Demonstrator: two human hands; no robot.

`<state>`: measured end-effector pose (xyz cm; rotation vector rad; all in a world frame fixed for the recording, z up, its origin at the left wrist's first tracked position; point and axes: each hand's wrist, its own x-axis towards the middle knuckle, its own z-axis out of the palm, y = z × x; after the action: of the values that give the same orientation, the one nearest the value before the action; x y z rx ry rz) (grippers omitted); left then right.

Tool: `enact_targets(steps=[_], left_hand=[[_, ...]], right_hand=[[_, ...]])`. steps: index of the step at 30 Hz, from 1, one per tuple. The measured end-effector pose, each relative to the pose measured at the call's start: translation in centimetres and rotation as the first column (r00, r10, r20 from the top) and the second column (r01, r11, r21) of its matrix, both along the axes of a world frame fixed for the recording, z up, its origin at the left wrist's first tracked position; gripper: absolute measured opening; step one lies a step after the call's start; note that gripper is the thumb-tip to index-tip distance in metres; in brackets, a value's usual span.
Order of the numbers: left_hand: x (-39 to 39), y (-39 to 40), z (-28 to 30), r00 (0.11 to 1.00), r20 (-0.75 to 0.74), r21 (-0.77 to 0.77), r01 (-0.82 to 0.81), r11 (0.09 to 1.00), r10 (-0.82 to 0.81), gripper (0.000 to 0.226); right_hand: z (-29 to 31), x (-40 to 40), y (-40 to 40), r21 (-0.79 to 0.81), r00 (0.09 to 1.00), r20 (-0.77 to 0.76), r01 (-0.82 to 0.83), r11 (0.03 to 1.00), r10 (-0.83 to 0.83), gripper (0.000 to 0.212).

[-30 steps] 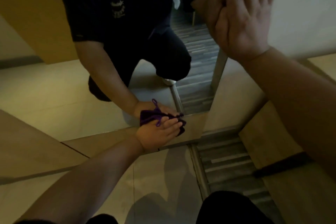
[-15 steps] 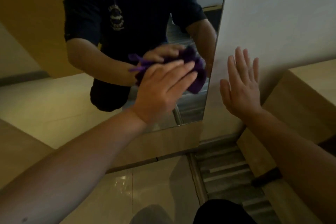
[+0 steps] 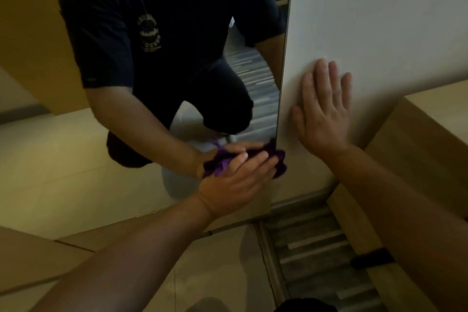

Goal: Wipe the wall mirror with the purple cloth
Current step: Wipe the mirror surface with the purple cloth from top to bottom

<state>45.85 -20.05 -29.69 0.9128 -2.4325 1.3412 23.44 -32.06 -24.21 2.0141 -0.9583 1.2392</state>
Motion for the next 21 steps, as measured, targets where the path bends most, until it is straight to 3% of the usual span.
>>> enact_targets(steps=[4,8,13,18,21], left_hand=[[1.6,0.8,-5.9,0.969,0.247,0.157,-0.064,0.986,0.024,0.045],[1.9,1.1,-5.5,0.957,0.28,0.322,-0.021,0.946,-0.074,0.042],[5.0,2.6,-3.8,0.891,0.435,0.434,-0.079,0.898,-0.132,0.048],[8.3,5.6,-0.3,0.913,0.377,0.589,-0.107,0.801,-0.155,0.027],[9.7,7.9,1.8,0.969,0.228,0.735,-0.232,0.637,0.089,0.051]], right_hand=[[-0.4,0.2,-0.6,-0.033,1.0,0.021,0.014,0.999,-0.013,0.069],[0.0,0.2,-0.4,0.002,1.0,0.01,0.025,1.0,-0.025,0.069],[0.7,-0.3,0.6,0.095,0.997,-0.034,0.067,0.993,-0.064,0.063],[1.8,0.0,2.8,0.284,0.99,-0.09,0.13,0.95,-0.109,0.061],[3.6,-0.1,5.1,0.465,0.972,-0.196,0.208,0.861,-0.129,0.063]])
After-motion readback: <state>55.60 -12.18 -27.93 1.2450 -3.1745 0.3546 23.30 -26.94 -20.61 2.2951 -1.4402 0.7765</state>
